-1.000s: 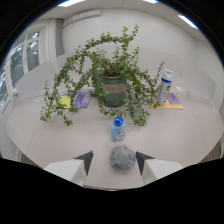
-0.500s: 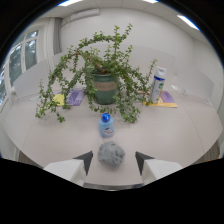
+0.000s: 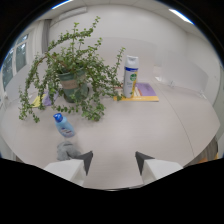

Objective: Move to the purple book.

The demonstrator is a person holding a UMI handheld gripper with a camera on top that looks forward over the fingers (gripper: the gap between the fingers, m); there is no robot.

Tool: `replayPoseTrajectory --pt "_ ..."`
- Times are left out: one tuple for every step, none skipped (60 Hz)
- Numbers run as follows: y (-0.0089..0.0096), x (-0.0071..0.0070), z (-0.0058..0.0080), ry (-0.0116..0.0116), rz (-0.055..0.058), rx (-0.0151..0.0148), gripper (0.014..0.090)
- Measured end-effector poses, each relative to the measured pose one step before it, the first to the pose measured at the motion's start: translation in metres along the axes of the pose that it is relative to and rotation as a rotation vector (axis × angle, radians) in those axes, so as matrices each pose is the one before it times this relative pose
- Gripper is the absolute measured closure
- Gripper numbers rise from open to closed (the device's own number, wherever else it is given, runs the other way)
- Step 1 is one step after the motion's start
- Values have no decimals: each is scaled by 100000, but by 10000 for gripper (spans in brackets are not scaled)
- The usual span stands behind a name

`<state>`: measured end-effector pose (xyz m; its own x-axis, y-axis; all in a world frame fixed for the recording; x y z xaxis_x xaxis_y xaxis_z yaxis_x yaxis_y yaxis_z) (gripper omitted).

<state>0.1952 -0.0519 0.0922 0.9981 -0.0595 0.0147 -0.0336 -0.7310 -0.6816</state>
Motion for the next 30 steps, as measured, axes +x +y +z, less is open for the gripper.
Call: replayPoseTrajectory --pt "-116 405 169 71 159 -110 202" --pt "-177 397 225 -32 76 -100 203" --pt "-164 372 225 -88 43 -72 203" --pt "-179 382 226 -71 53 -58 204" --pt "-196 402 222 16 77 -53 203" --pt "-189 405 227 80 66 -37 203" --pt "-187 369 246 12 46 -26 203" --pt "-227 307 230 -7 -11 -139 203" --pt "-213 357 231 -108 64 -33 203" --pt "-229 368 242 -99 32 -31 203" --pt "-238 383 259 -41 76 20 203" --pt "-250 348 242 -30 75 -42 203" --pt "-262 366 256 -36 76 -10 203" --pt "-216 277 275 116 132 151 204" --pt "-233 345 246 42 61 152 205" --pt "-261 350 278 -7 26 165 204" --pt "-269 363 282 -10 -4 192 204" --pt "-260 354 286 53 43 219 203" --pt "-248 375 301 82 32 216 201" --pt "-243 373 288 84 -17 156 202" --pt "-242 350 304 5 -20 124 201" --pt "-246 371 287 67 8 183 200" --pt "-317 359 282 20 -13 31 200" --pt "-245 366 341 -7 -77 231 202" --pt "-246 324 301 15 -78 134 202" --pt "-209 335 337 -37 -194 123 202" --pt "-228 331 352 -3 -189 112 202" --pt "-246 327 320 -34 -194 159 201" --pt "-242 293 328 -167 -173 217 203" --pt "-240 293 344 -211 -235 171 204"
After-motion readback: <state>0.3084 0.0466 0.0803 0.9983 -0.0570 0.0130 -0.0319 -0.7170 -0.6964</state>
